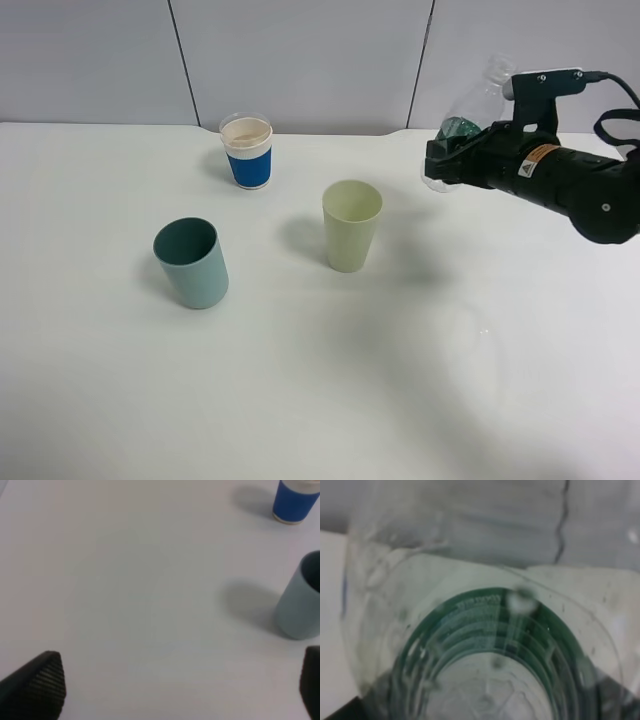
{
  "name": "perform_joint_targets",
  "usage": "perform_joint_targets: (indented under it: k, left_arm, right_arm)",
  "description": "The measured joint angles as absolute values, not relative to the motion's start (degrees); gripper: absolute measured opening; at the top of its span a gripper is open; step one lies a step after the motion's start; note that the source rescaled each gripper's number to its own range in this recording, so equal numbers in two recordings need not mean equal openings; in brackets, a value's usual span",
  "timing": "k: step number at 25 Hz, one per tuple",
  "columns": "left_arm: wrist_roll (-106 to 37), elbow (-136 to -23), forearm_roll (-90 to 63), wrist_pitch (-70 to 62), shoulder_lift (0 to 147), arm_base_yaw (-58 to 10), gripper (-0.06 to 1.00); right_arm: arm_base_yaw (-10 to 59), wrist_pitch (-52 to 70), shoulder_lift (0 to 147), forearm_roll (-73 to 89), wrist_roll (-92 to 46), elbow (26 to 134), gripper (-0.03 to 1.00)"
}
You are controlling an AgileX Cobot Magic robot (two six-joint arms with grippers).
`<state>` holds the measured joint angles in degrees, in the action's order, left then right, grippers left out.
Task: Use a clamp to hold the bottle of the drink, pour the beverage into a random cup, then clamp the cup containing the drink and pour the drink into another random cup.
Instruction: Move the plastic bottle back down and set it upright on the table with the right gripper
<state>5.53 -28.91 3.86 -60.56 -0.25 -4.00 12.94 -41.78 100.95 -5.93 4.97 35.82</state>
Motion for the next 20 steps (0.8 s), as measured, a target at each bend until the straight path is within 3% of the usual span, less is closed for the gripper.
perform_joint_targets:
  k: [8,20]
  left_arm:
    - [5.53,-28.91,3.86,-60.56,-0.25,-4.0,0.83]
    - [5.53,-28.91,3.86,-60.56,-0.25,-4.0,0.83]
  right_arm:
    - [12.92,-53.06,109.74,3.43,2.33,35.93,0.0]
    - [12.92,-49.91,113.6,5.59,-4.34,35.93,0.0]
